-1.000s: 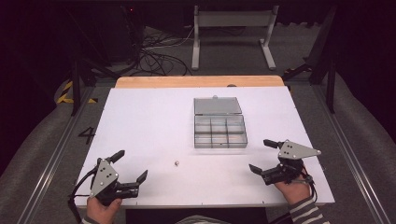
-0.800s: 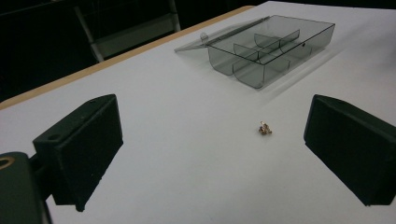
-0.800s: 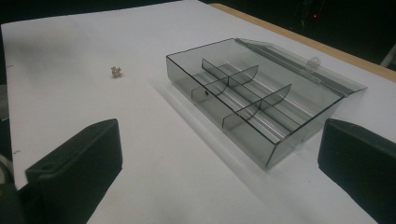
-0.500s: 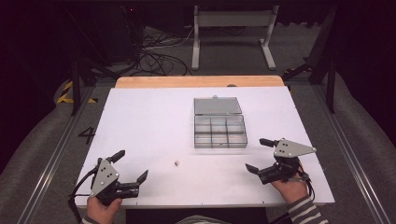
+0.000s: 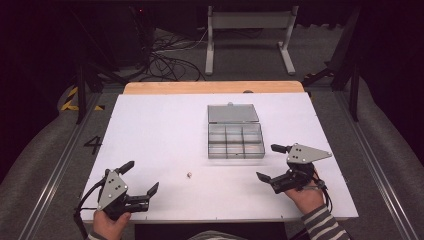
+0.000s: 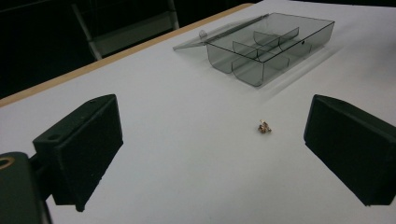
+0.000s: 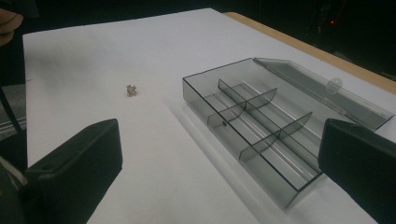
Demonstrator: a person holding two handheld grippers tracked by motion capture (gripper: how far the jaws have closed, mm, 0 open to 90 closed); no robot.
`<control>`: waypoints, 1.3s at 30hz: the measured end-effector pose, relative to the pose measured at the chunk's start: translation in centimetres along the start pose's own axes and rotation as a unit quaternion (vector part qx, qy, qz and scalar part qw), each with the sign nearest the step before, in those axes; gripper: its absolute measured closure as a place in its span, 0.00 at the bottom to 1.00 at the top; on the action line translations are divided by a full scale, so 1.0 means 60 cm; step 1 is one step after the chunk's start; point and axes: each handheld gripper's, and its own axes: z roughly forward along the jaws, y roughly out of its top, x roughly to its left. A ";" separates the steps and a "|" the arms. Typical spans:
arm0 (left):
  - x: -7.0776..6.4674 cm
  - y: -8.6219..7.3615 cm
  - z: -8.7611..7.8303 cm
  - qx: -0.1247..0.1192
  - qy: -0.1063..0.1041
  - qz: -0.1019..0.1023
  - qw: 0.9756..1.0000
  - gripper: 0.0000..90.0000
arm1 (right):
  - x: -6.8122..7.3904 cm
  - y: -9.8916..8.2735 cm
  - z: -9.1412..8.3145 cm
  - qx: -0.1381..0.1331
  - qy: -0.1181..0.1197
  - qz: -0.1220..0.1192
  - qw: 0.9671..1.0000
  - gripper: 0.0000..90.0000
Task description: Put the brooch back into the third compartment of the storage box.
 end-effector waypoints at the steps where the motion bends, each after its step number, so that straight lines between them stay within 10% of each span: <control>1: 0.000 0.000 0.000 0.000 0.000 0.000 1.000 0.06 | 0.000 0.003 0.002 -0.001 0.001 0.000 1.000 0.01; 39: -0.001 0.000 0.001 0.002 -0.002 0.000 1.000 0.06 | 0.021 0.060 0.078 0.015 0.059 0.010 0.998 0.16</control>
